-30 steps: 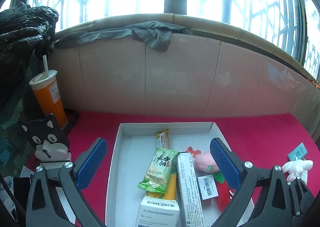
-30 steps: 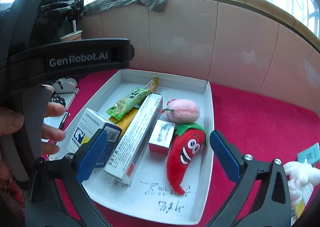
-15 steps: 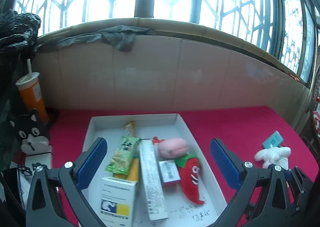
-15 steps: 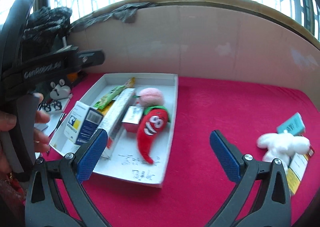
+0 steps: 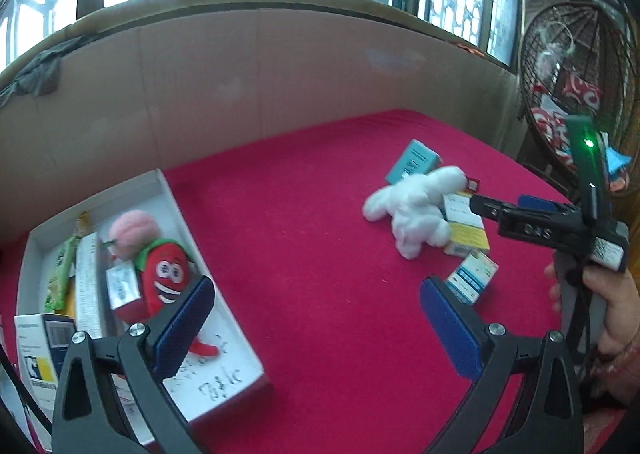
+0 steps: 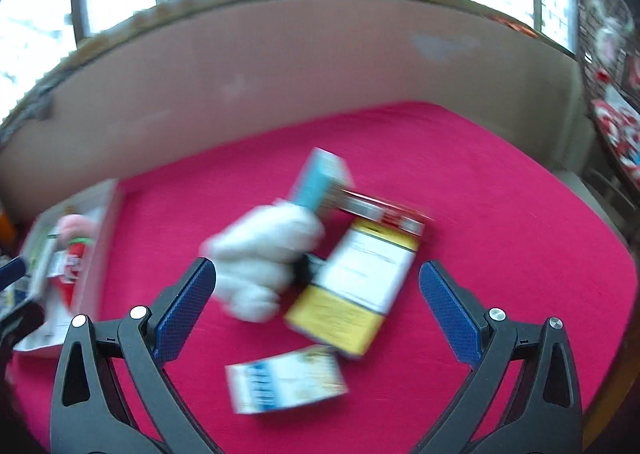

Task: Organize objects
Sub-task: 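Move the left tool to the blue-white medicine box while the right tool approaches the yellow Merck box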

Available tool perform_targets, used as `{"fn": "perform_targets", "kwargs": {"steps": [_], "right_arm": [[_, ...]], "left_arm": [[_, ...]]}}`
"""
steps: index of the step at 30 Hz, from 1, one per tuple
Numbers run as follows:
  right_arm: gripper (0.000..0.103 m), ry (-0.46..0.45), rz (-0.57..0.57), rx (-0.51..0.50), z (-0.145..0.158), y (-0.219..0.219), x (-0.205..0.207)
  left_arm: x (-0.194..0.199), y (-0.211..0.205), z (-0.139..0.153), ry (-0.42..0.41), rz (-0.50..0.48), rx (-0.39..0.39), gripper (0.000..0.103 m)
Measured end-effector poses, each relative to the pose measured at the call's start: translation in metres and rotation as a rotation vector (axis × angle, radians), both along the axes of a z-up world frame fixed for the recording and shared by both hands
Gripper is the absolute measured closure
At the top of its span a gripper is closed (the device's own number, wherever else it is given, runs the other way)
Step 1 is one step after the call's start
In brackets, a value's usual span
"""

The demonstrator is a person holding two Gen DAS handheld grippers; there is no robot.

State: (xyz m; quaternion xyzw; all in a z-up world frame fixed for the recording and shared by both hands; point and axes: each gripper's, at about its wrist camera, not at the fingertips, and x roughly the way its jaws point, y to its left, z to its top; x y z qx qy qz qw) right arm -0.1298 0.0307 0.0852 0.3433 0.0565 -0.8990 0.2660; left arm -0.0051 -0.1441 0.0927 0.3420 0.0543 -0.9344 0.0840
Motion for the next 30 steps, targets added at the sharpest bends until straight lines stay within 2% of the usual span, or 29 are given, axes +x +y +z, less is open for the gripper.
{"fn": "perform_targets", "kwargs": {"steps": [2, 5, 8, 11, 14, 17, 21, 24, 26, 30], "right_arm": [[0.0, -0.066, -0.041, 0.033, -0.015, 0.008, -0.016], [0.0, -0.157, -0.041, 0.04, -0.032, 0.005, -0.027], [0.0, -0.143, -0.012, 0.042, -0.033, -0.008, -0.024], [0.0, -0.079, 0.001, 0.141, -0.036, -0.035, -0.02], [0.0, -0.084, 0.003, 0.183, -0.044, -0.045, -0.025], [0.0, -0.105, -0.001, 0.214, -0.051, -0.037, -0.031], [0.002, -0.134, -0.049, 0.197, -0.055, 0.005, -0.04], [0.002, -0.144, -0.084, 0.117, -0.052, 0.042, -0.052], [0.002, -0.141, -0.067, 0.079, -0.049, 0.055, -0.058], [0.002, -0.098, 0.037, 0.045, -0.04, 0.057, -0.062]], "left_arm": [[-0.004, 0.013, -0.008, -0.022, -0.034, 0.0, 0.0], [-0.007, 0.021, -0.017, -0.05, -0.06, -0.001, 0.0], [-0.01, 0.027, -0.024, -0.074, -0.081, -0.009, 0.0], [-0.012, 0.033, -0.028, -0.092, -0.117, -0.016, 0.0], [-0.017, 0.041, -0.032, -0.112, -0.158, -0.021, 0.0], [-0.025, 0.049, -0.035, -0.131, -0.198, -0.018, 0.0], [-0.046, 0.066, -0.042, -0.139, -0.284, -0.016, 0.0], [-0.066, 0.083, -0.05, -0.152, -0.366, -0.03, 0.0], [-0.077, 0.097, -0.053, -0.153, -0.43, -0.064, 0.0], [-0.095, 0.123, -0.058, -0.148, -0.545, -0.145, 0.0]]}}
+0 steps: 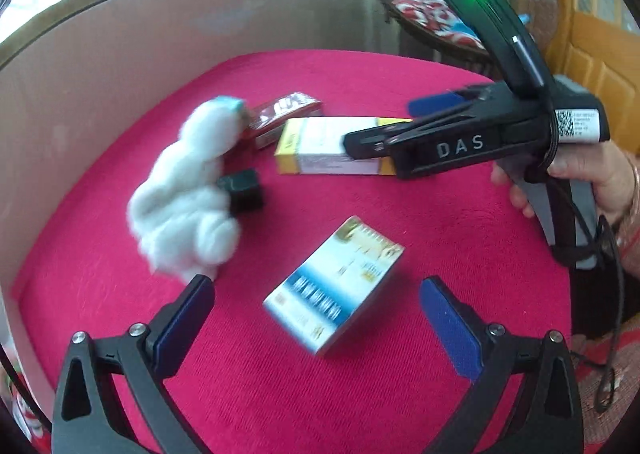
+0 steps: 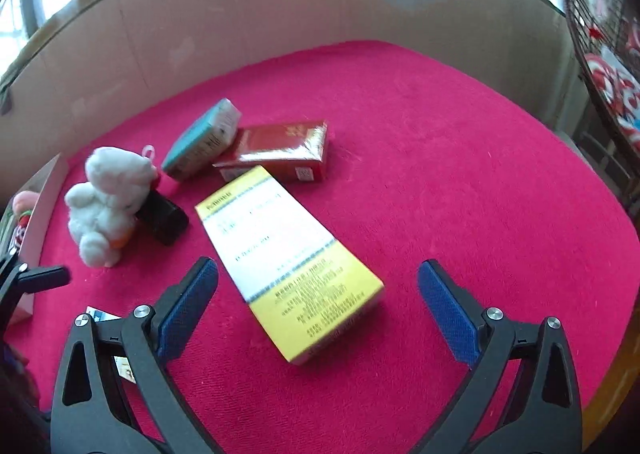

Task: Organize objects
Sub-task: 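Move the left tool to the blue-white medicine box while the right tool approaches the yellow Merck box, then close the left tool on the medicine box while the right tool grasps the Merck box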

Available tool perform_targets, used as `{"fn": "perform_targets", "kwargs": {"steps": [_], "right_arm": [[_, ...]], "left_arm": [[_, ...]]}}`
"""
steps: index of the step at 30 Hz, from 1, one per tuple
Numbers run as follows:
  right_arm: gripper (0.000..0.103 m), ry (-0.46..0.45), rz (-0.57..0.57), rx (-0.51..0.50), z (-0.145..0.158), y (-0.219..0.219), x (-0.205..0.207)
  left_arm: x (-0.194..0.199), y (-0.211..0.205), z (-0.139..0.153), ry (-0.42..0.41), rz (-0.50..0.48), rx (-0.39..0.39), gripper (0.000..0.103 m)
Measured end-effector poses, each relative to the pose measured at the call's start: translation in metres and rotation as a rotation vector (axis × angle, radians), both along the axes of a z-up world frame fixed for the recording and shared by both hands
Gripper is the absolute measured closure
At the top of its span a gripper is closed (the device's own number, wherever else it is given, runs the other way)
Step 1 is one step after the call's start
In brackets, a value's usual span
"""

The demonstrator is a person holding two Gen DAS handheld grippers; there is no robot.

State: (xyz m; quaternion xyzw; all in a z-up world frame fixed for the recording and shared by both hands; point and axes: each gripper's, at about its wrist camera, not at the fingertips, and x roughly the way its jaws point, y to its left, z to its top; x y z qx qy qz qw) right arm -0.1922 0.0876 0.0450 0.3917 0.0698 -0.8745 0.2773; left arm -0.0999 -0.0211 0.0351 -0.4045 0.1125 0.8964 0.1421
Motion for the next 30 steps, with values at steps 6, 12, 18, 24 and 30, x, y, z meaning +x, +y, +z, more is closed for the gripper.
{"fn": "perform_targets", "kwargs": {"steps": [6, 12, 18, 24, 30], "right_arm": [[0.004, -0.015, 0.18, -0.008, -0.004, -0.007, -0.003], [0.023, -0.084, 0.225, -0.066, -0.009, 0.003, -0.016], [0.031, -0.109, 0.255, -0.08, -0.016, 0.0, -0.018], [0.036, -0.087, 0.234, -0.044, -0.018, -0.003, -0.014], [0.044, -0.045, 0.204, 0.041, -0.018, -0.012, -0.01]], "left_arm": [[-0.025, 0.014, -0.005, -0.042, -0.064, 0.006, 0.0], [-0.004, 0.023, -0.005, -0.112, -0.126, 0.087, 0.01], [-0.001, 0.019, -0.01, -0.117, -0.05, 0.075, 0.034], [-0.005, 0.009, -0.007, -0.113, 0.067, 0.199, 0.035], [0.002, 0.006, -0.008, -0.059, 0.146, 0.137, 0.067]]}}
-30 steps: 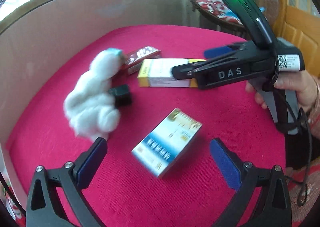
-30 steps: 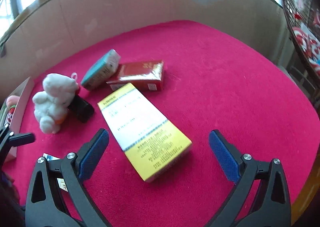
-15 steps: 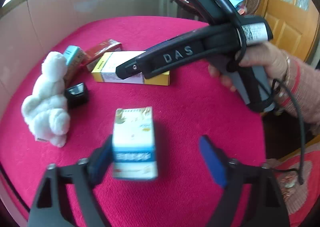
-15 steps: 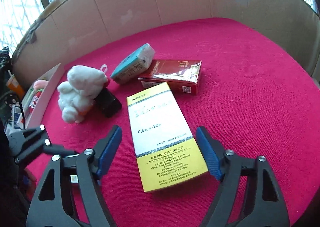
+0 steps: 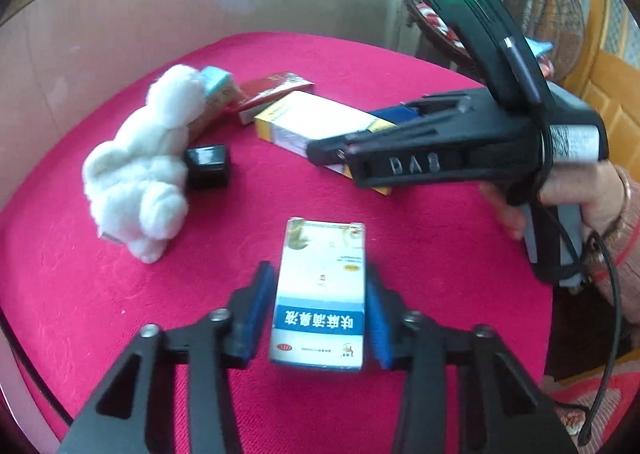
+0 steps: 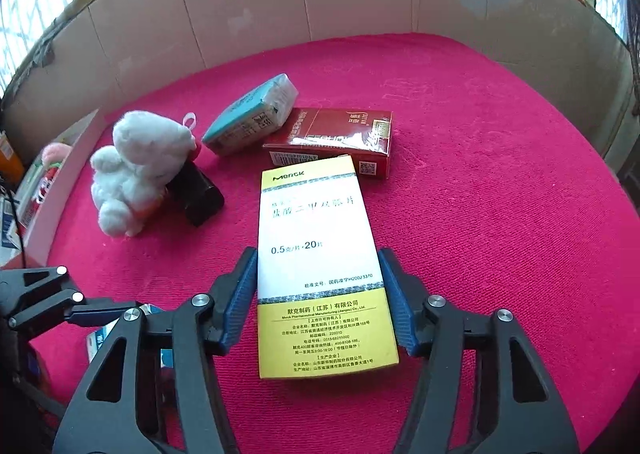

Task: Organize objects
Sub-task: 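Close the left tool on the medicine box while the right tool grasps the Merck box, then carry the medicine box with the left tool while the right tool carries the Merck box to the tray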

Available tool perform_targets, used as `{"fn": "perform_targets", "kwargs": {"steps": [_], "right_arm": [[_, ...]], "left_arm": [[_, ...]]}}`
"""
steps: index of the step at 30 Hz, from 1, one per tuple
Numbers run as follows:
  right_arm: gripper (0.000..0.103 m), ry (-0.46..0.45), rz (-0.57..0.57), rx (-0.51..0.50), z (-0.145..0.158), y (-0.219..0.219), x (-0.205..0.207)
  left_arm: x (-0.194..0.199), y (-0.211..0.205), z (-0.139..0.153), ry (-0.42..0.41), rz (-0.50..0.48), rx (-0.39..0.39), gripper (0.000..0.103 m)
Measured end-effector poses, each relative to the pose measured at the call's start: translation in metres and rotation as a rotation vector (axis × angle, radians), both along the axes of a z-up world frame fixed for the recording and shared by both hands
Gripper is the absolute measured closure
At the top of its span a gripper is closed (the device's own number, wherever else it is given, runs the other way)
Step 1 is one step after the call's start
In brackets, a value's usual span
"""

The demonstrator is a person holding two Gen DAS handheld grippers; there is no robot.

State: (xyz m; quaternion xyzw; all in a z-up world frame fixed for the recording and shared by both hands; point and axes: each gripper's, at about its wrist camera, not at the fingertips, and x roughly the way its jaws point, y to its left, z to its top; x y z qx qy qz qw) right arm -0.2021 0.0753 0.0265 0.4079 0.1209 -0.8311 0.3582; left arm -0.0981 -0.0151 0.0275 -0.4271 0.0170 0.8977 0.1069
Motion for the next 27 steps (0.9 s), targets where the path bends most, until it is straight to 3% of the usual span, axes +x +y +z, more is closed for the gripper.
{"fn": "perform_targets", "kwargs": {"steps": [3, 6, 11, 18, 27], "right_arm": [[0.046, 0.045, -0.005, 0.067, -0.001, -0.008, 0.005], [0.046, 0.067, -0.006, 0.093, -0.002, -0.008, 0.007], [0.047, 0.063, -0.013, 0.083, -0.001, -0.003, 0.005], [0.047, 0.085, -0.104, 0.013, 0.01, 0.015, 0.003], [0.047, 0.176, -0.186, -0.031, 0.025, 0.032, 0.012]], "left_arm": [[0.003, -0.005, 0.0, 0.019, 0.022, 0.037, 0.067], [0.005, -0.005, 0.002, 0.031, 0.054, 0.008, 0.067], [0.014, -0.015, 0.012, 0.102, 0.136, 0.009, 0.067], [0.045, -0.042, 0.025, 0.252, 0.285, -0.013, 0.067], [0.058, -0.036, 0.032, 0.335, 0.342, -0.052, 0.067]]}}
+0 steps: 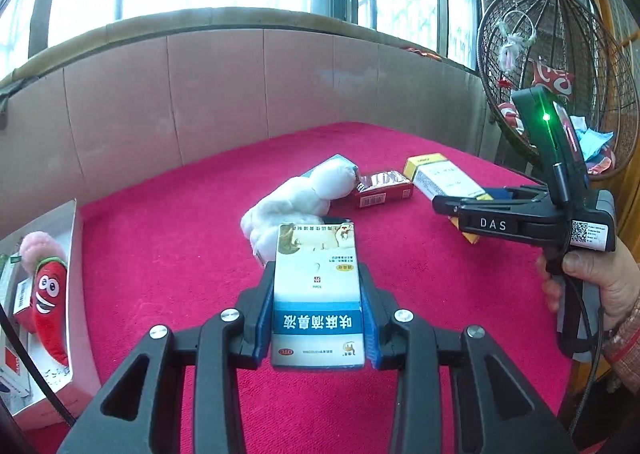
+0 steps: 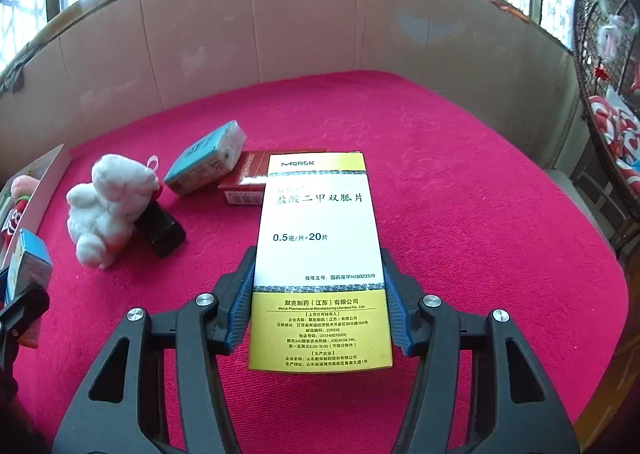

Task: Organize objects
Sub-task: 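Carry the medicine box with the left tool while the right tool carries the Merck box to the tray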

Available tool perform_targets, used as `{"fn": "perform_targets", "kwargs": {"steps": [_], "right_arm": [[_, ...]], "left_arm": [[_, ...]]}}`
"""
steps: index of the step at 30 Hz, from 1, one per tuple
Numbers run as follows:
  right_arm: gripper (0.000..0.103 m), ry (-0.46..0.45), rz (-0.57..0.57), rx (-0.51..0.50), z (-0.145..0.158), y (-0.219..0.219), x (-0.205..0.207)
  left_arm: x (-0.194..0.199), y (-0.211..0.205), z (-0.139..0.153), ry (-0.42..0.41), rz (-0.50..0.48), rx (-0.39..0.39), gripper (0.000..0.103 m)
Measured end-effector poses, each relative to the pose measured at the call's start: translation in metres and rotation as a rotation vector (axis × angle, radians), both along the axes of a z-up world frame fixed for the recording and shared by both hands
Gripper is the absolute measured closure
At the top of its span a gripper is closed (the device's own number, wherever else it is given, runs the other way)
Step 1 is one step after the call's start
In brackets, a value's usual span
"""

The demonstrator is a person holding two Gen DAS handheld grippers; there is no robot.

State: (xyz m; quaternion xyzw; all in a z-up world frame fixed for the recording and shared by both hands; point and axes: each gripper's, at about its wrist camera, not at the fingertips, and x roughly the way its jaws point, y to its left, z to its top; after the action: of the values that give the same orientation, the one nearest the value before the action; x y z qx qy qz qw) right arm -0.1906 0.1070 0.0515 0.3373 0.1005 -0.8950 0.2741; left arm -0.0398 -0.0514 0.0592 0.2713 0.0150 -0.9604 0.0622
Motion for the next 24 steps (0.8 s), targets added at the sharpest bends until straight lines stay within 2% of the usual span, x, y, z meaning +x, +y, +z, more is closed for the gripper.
{"fn": "perform_targets", "kwargs": {"steps": [3, 5, 8, 14, 24], "right_arm": [[0.047, 0.086, -0.028, 0.01, 0.008, -0.002, 0.013], [0.047, 0.107, -0.02, -0.02, 0.015, -0.003, 0.023], [0.047, 0.128, 0.011, -0.053, 0.029, -0.008, 0.038], [0.047, 0.132, 0.067, -0.088, 0.051, -0.025, 0.065], [0.047, 0.155, 0.123, -0.086, 0.063, -0.051, 0.091]], "left_arm": [[0.008, 0.0, 0.011, 0.02, 0.012, -0.02, 0.067], [0.008, 0.006, 0.016, 0.03, 0.037, -0.04, 0.067], [0.019, -0.004, 0.024, 0.049, 0.068, -0.02, 0.067], [0.035, -0.022, 0.038, 0.098, 0.129, -0.005, 0.067], [0.062, -0.053, 0.053, 0.146, 0.229, 0.021, 0.067]]}}
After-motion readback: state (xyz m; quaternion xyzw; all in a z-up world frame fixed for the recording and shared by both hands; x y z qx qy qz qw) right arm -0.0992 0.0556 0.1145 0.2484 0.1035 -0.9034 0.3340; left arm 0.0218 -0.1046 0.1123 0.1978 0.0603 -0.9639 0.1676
